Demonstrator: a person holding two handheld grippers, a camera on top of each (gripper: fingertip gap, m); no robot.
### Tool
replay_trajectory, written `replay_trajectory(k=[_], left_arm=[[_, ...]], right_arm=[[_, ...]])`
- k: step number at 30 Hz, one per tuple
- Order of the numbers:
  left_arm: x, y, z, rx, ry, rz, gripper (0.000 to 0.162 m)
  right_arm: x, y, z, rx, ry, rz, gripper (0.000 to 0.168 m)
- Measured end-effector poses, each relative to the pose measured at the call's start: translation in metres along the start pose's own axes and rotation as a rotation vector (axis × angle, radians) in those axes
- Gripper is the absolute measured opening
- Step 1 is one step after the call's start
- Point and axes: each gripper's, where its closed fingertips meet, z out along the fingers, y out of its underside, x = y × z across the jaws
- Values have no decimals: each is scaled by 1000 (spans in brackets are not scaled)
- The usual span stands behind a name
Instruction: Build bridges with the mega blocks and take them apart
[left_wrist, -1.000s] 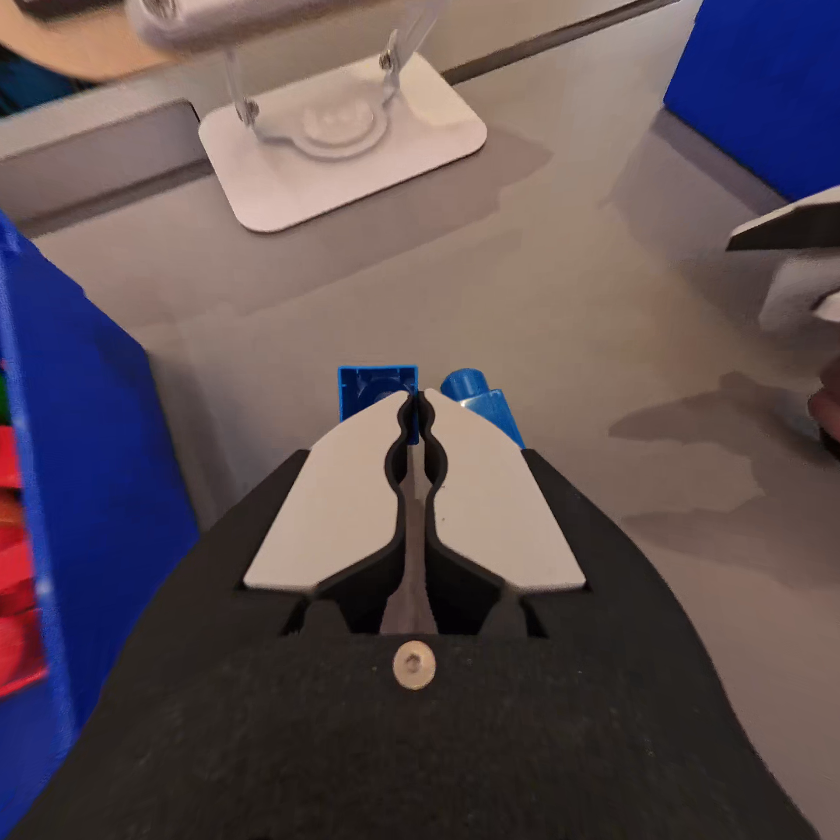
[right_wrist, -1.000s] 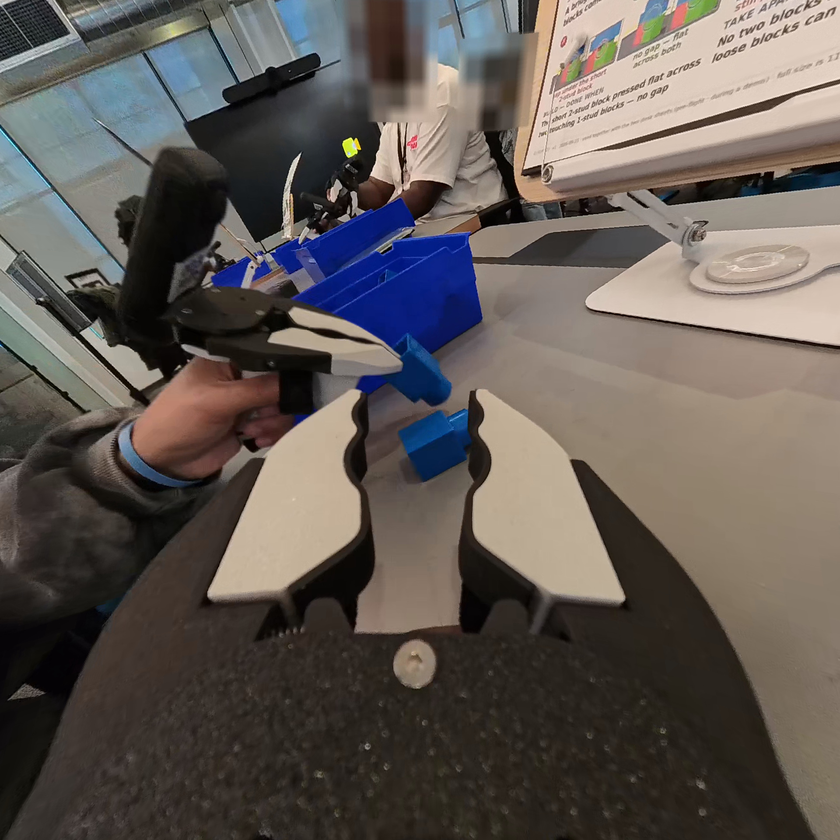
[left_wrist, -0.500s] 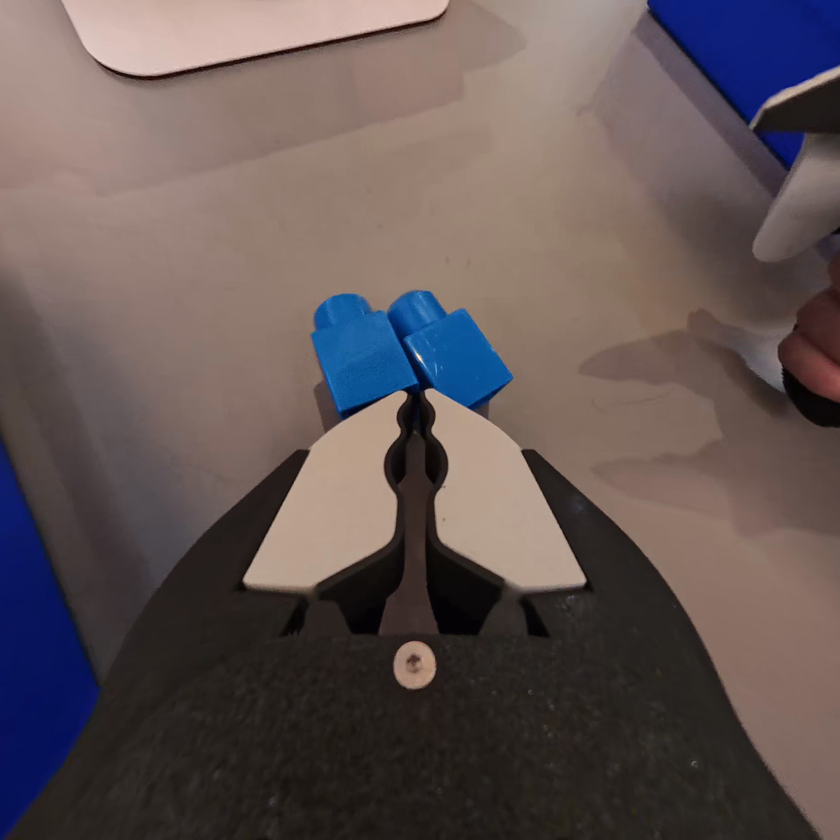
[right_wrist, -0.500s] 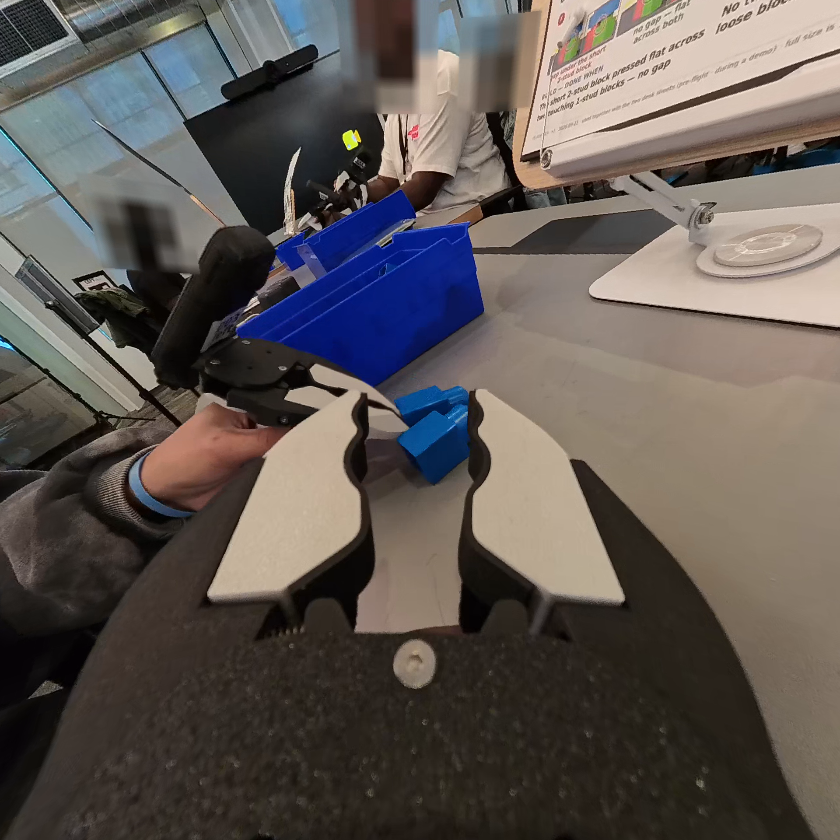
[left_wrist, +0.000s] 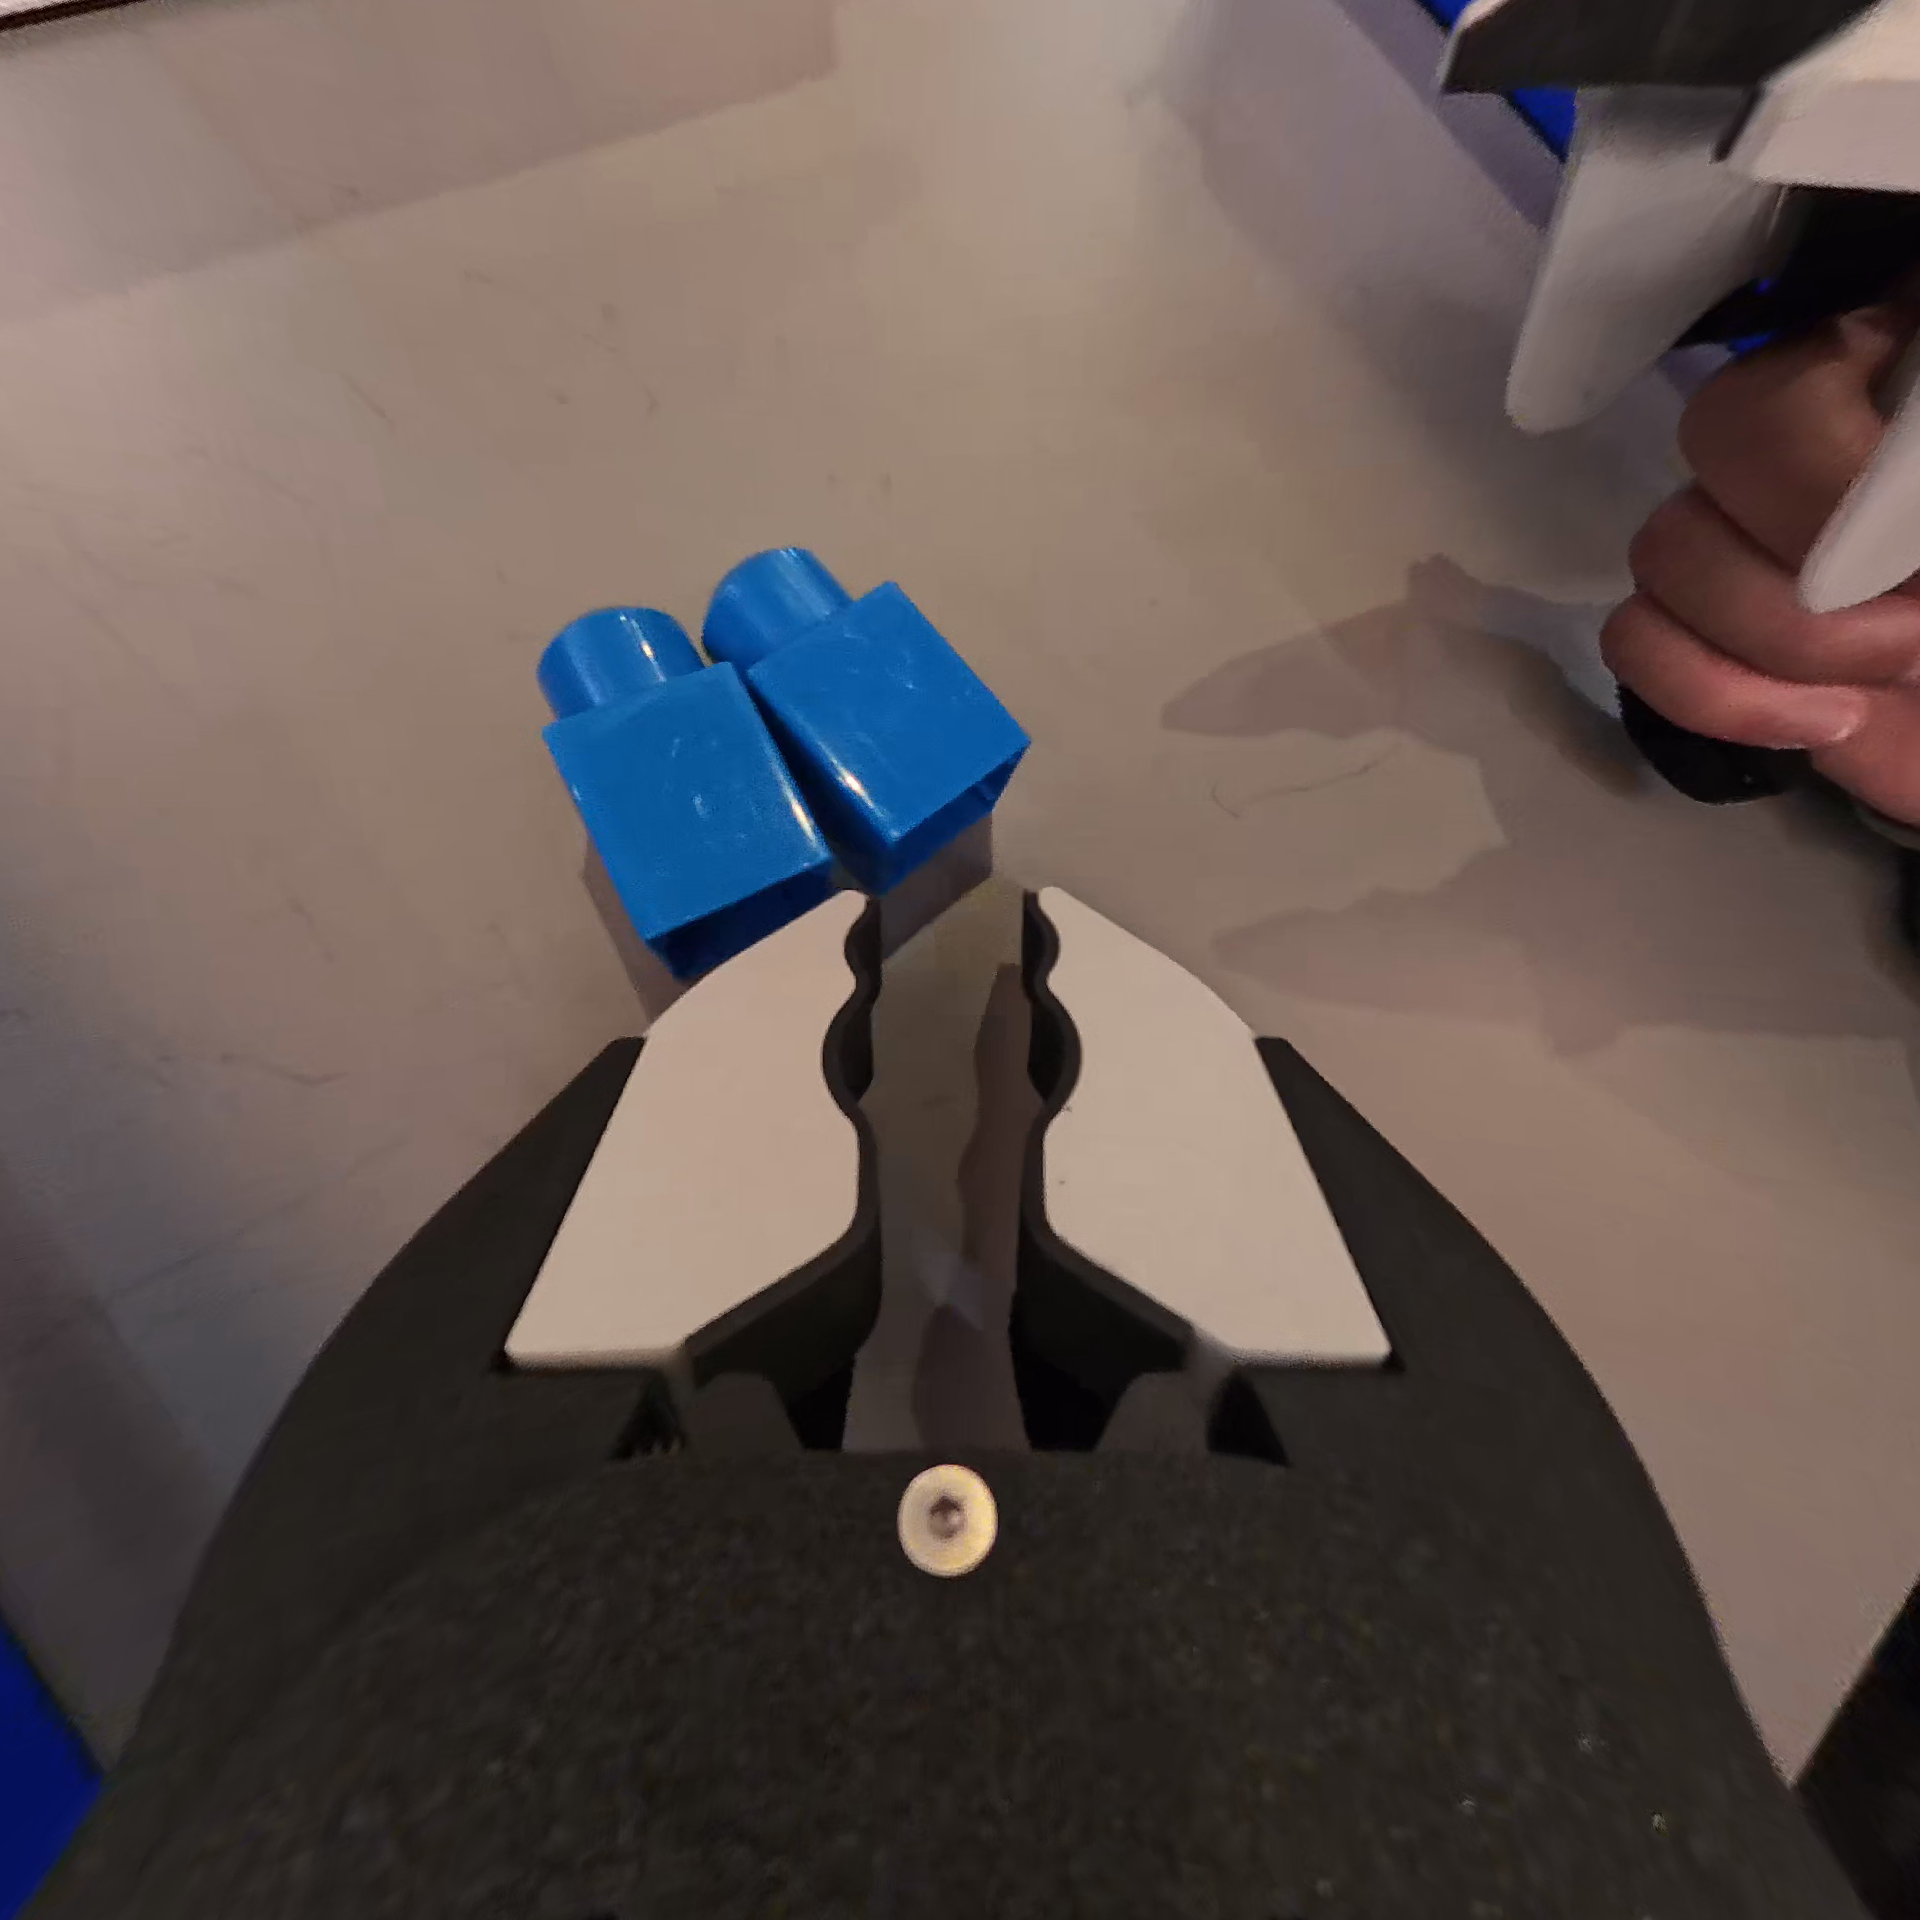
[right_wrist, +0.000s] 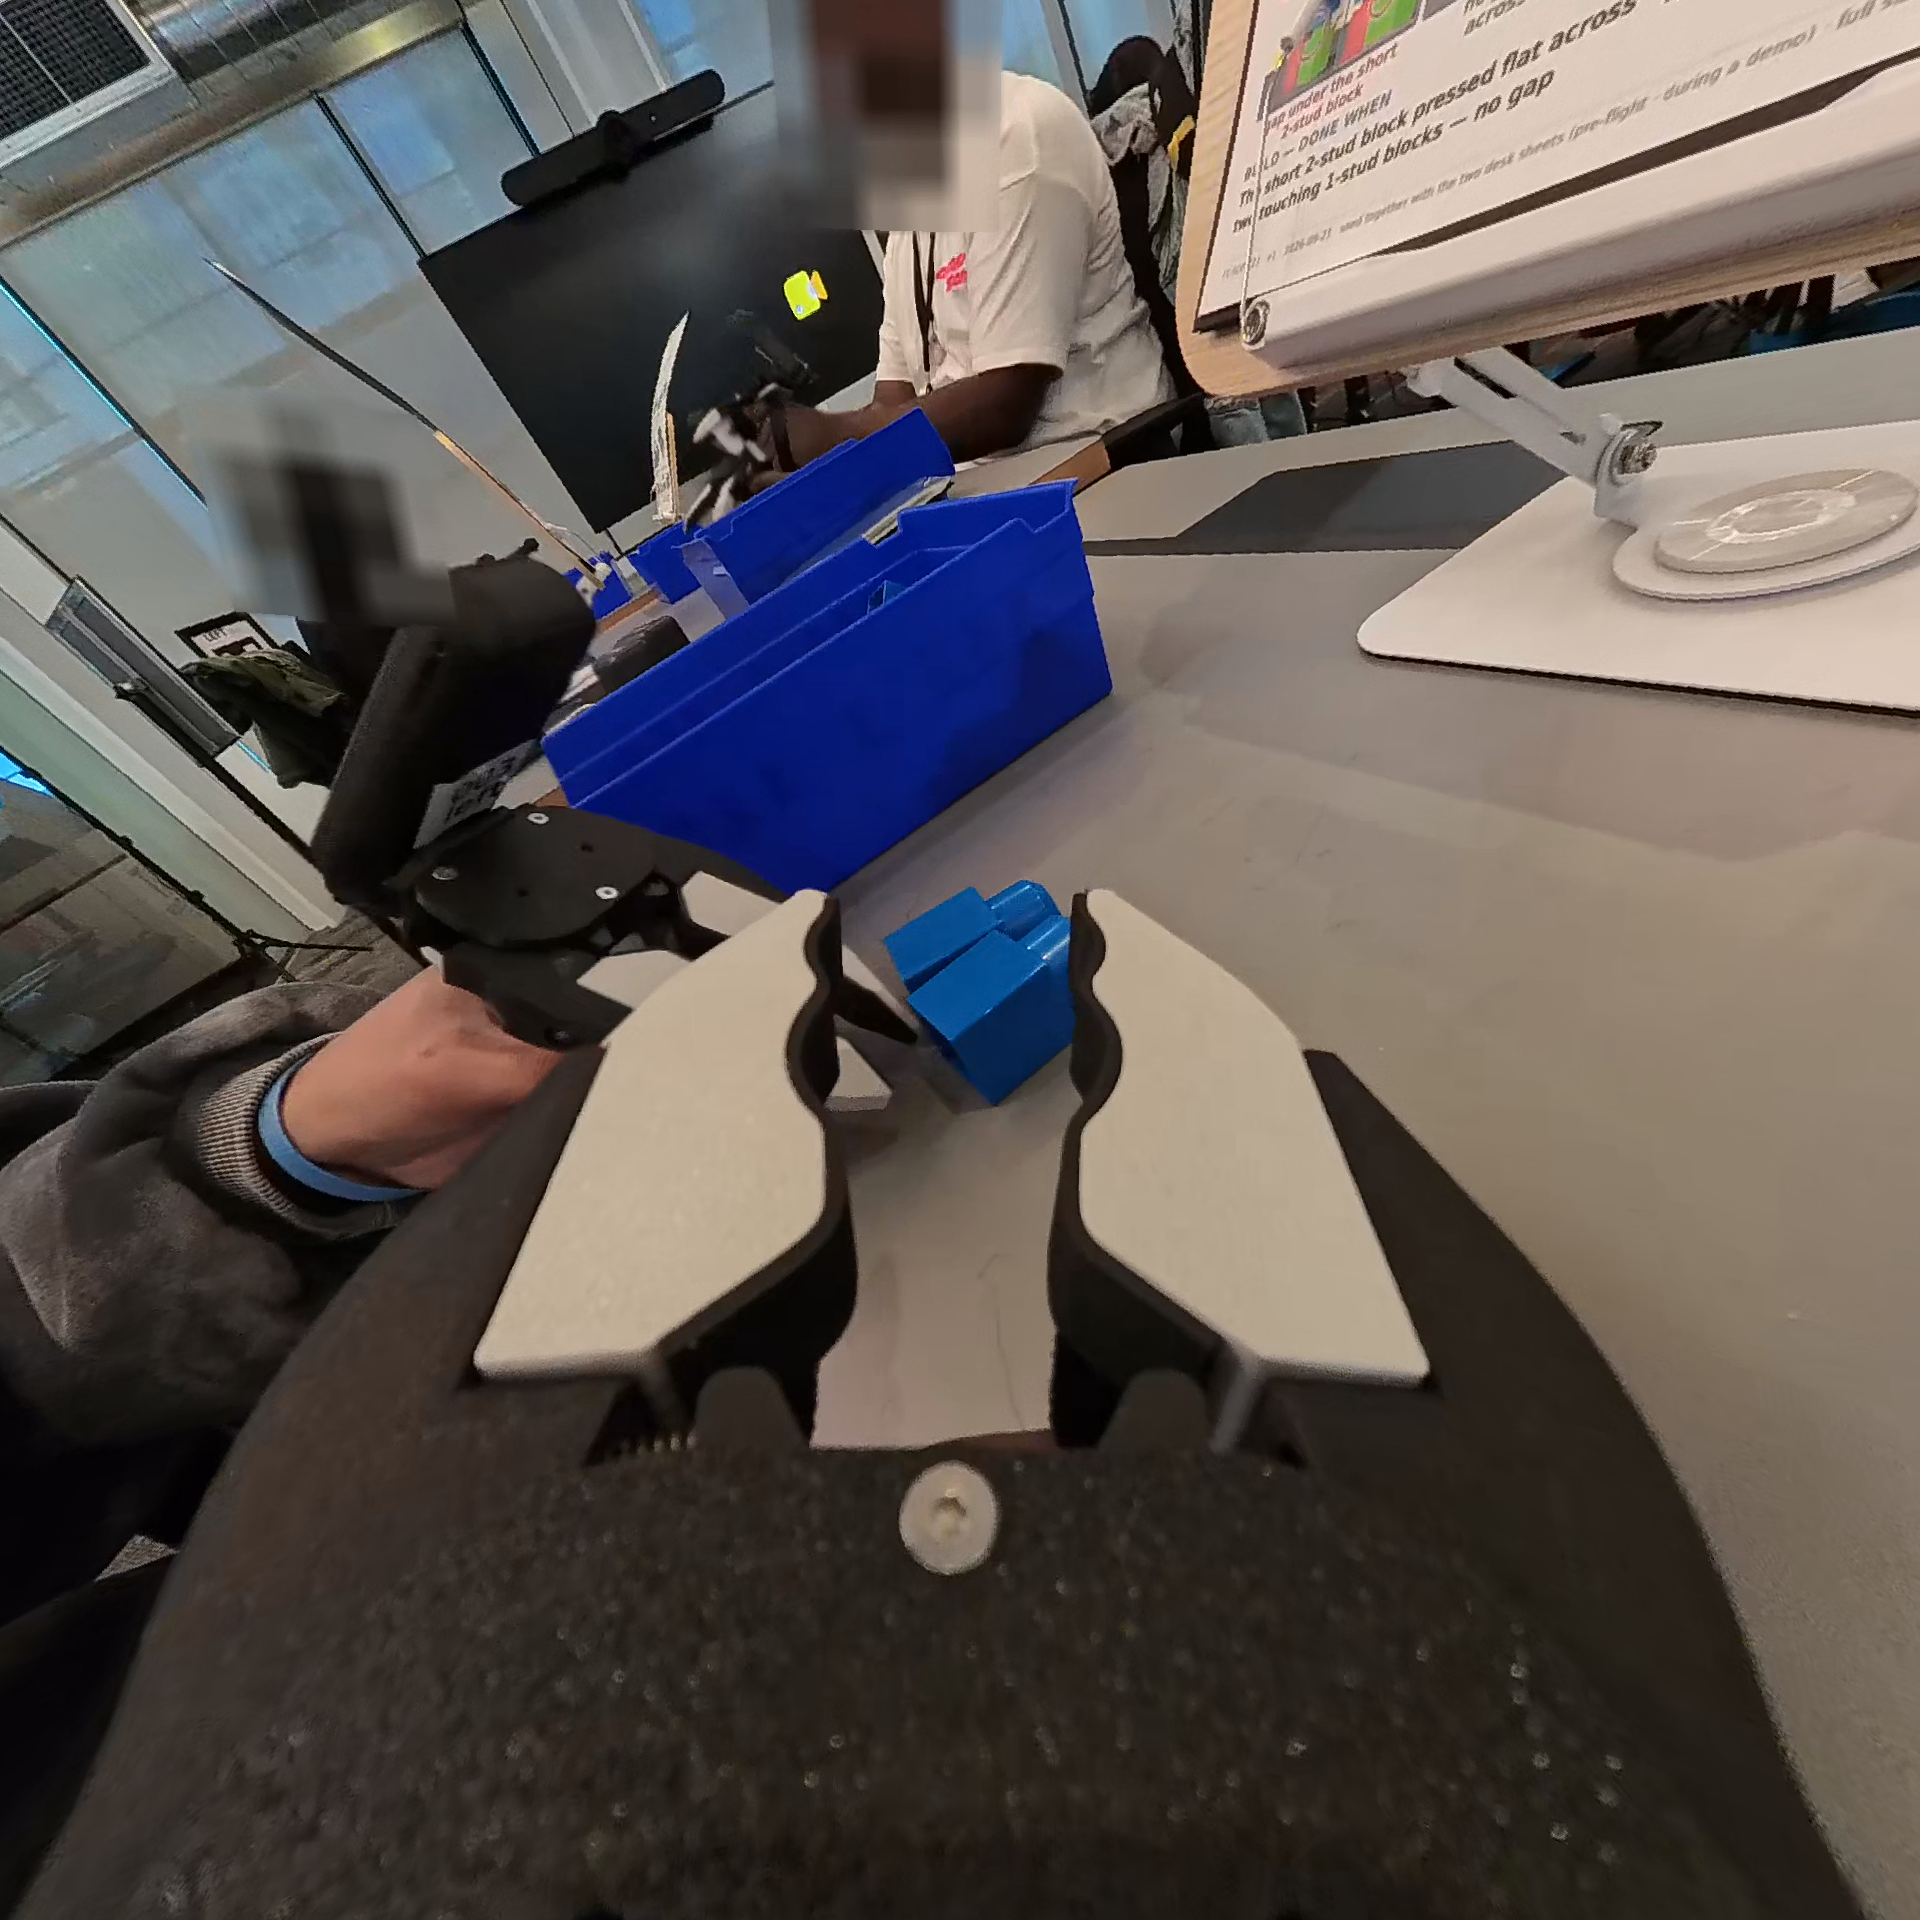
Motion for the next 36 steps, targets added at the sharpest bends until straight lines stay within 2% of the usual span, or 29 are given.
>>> replay_trajectory(k=[1,5,9,12,14,16,18,21,24,28,29,30,36], left_arm=[[3,0,-2,4,7,6,27],[22,9,-28,30,32,27,42],[19,11,-93,176,-60,4,45],[-13,20,-142,205,-197,-11,65],[-40,28,-167,205,-261,-7,65],[-78,44,-180,122,-348,-37,66],[-117,52,-186,50,-419,-105,76],[-166,48,-181,-36,-484,-210,83],[-199,36,-156,-70,-491,-280,76],[-218,34,-118,-173,-478,-316,78],[-220,38,-114,-212,-488,-309,69],[-221,40,-112,-244,-494,-307,64],[-214,39,-130,-265,-509,-289,63]], right_arm=[[0,0,0,0,0,2,42],[-2,-1,-1,4,-9,9,42],[-4,0,0,3,-9,-6,42],[-4,2,2,-12,0,-31,42],[-3,3,4,-17,5,-39,42],[-1,4,5,-23,10,-39,42],[1,6,6,-31,18,-40,42],[4,7,6,-36,26,-39,42],[6,6,5,-33,32,-38,41],[5,4,1,-20,31,-32,41],[4,3,0,-17,29,-31,41],[4,3,0,-16,27,-29,41],[-1,4,2,-19,9,-26,41]])
